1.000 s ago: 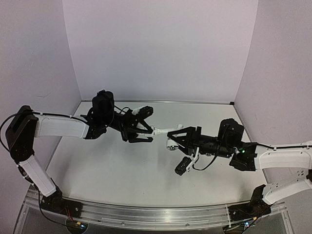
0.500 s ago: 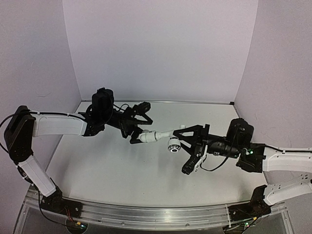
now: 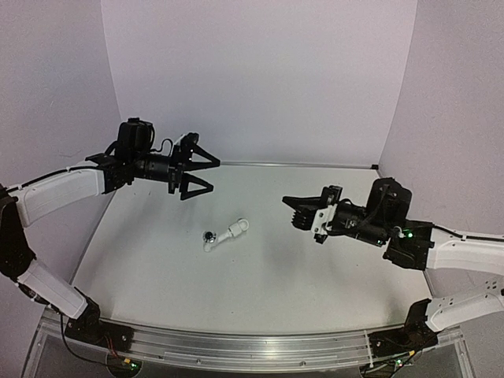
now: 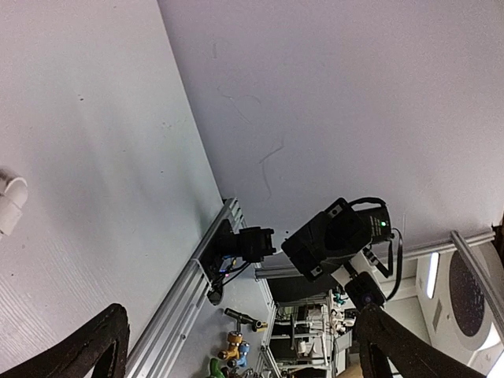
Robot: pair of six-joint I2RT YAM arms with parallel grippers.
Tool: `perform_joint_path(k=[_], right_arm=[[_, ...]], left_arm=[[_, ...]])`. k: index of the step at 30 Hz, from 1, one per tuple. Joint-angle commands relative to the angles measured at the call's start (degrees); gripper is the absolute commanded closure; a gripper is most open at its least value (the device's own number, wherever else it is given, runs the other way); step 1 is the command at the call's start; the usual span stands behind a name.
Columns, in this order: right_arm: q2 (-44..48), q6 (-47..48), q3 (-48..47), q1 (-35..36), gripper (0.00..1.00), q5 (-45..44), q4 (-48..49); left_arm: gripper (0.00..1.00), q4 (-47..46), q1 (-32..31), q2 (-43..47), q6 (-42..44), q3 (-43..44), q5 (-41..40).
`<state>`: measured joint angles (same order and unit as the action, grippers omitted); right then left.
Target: Install the water faucets
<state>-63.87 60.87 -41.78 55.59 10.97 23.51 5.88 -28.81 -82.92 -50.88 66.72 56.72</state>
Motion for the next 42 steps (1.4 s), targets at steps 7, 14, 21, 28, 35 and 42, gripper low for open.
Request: perform_joint_path(k=[7, 14, 21, 28, 35, 42], right_arm=[[-4.55, -17.18, -6.97, -0.95, 0.32, -7.57, -9.07], [-9.95, -31.58, -16.33, -6.66, 0.07, -9.41, -21.13], [-17.98, -41.79, -30.42, -19.04, 0.02, -5.93, -38.71], [-17.82, -45.28, -32.17, -34.3, 0.02, 1.12, -41.56], [-15.24, -50.65, -30.0, -47.7, 0.02, 6.47, -38.46], [-10.42, -54.2, -21.26, -51.66, 0.02, 6.36, -34.55]], left_arm=[[0.0, 19.27, 0.95, -1.5, 15.51, 2.76, -17.63], [0.0, 23.87, 0.96, -3.63, 21.86, 2.32, -24.56], [0.0, 29.16, 3.46, -2.55, 24.76, 5.89, -28.93], [0.0, 35.75, 12.27, 2.84, 28.05, 7.47, -40.49], [0.0, 38.98, 18.22, 8.28, 29.66, 4.82, -50.9], [0.0, 40.37, 18.37, 10.63, 27.69, -0.4, -54.11]])
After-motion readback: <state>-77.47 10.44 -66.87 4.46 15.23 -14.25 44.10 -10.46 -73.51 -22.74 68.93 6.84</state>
